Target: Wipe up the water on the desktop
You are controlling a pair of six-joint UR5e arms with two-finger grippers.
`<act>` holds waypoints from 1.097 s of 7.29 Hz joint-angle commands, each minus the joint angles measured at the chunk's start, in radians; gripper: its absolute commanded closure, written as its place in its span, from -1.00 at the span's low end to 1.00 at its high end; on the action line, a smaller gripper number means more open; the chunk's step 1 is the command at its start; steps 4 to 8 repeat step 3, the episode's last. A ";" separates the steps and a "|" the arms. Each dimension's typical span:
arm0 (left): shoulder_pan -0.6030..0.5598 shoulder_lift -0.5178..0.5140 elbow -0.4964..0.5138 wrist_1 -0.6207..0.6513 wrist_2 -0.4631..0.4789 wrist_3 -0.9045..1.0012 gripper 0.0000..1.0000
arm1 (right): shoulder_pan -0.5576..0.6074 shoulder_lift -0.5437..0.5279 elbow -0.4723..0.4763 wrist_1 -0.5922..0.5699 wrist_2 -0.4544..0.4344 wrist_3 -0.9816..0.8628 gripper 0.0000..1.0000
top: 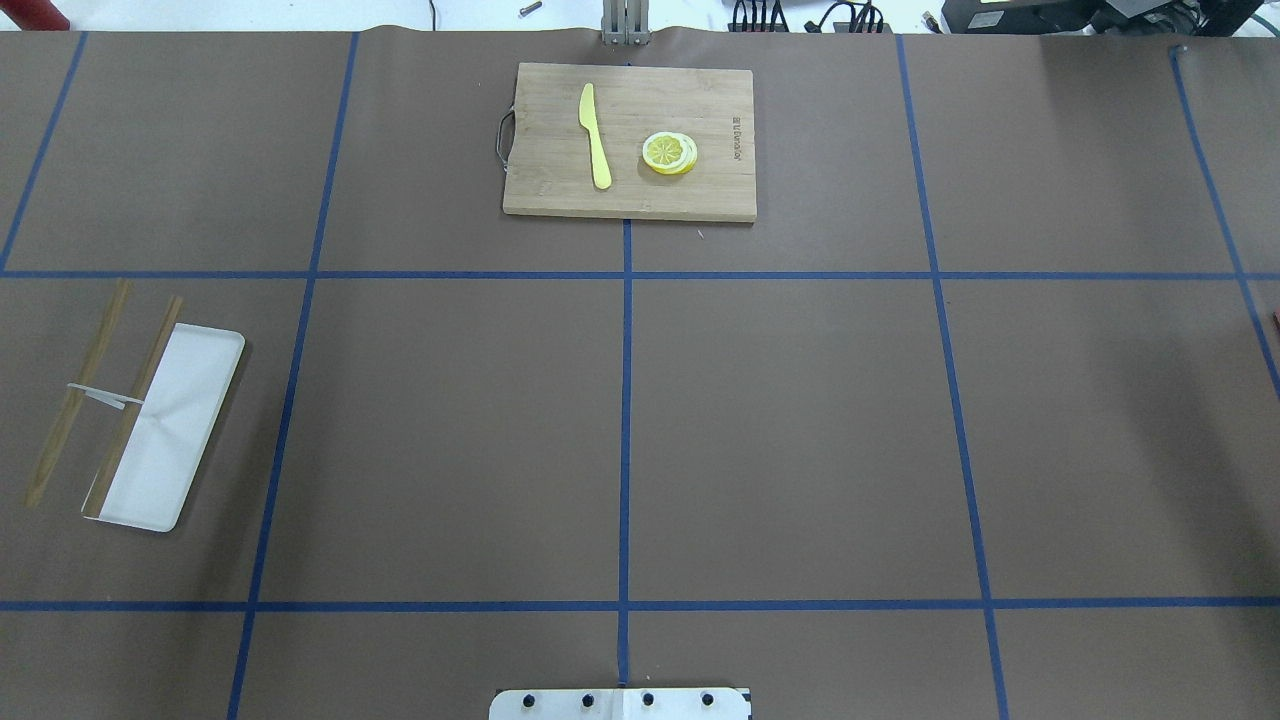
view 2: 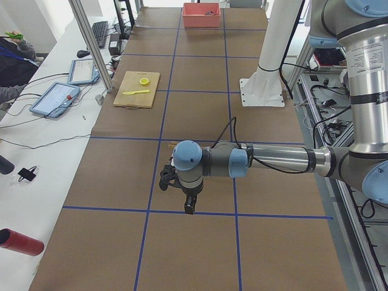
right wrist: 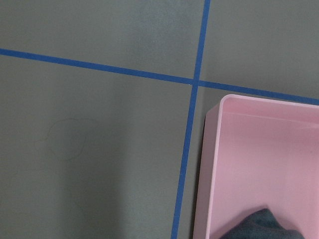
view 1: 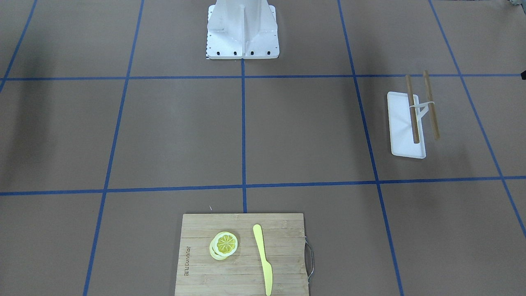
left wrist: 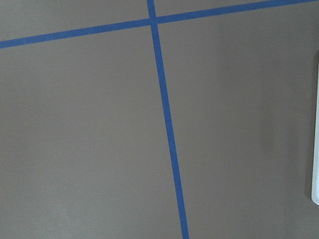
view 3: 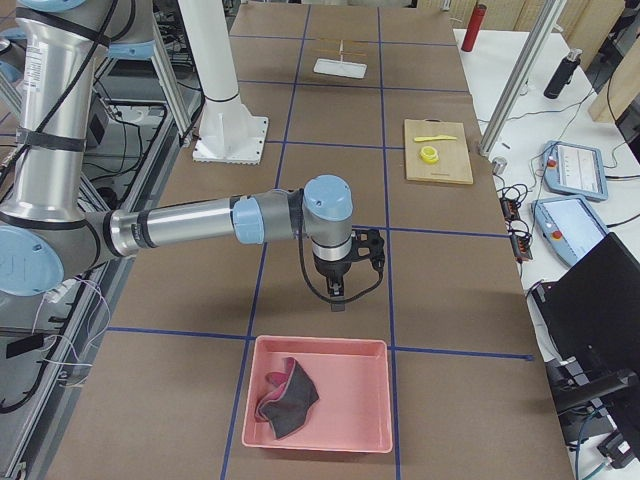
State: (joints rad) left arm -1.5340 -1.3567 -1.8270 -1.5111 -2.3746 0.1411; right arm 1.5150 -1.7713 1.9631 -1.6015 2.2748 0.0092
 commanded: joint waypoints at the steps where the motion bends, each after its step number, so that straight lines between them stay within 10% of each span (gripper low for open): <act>1: 0.000 -0.001 0.000 0.000 0.000 0.000 -0.97 | 0.001 0.000 0.009 0.000 0.000 -0.001 -1.00; 8: 0.000 0.001 0.000 0.002 0.000 0.000 -0.97 | 0.001 0.000 0.025 0.000 0.000 0.000 -1.00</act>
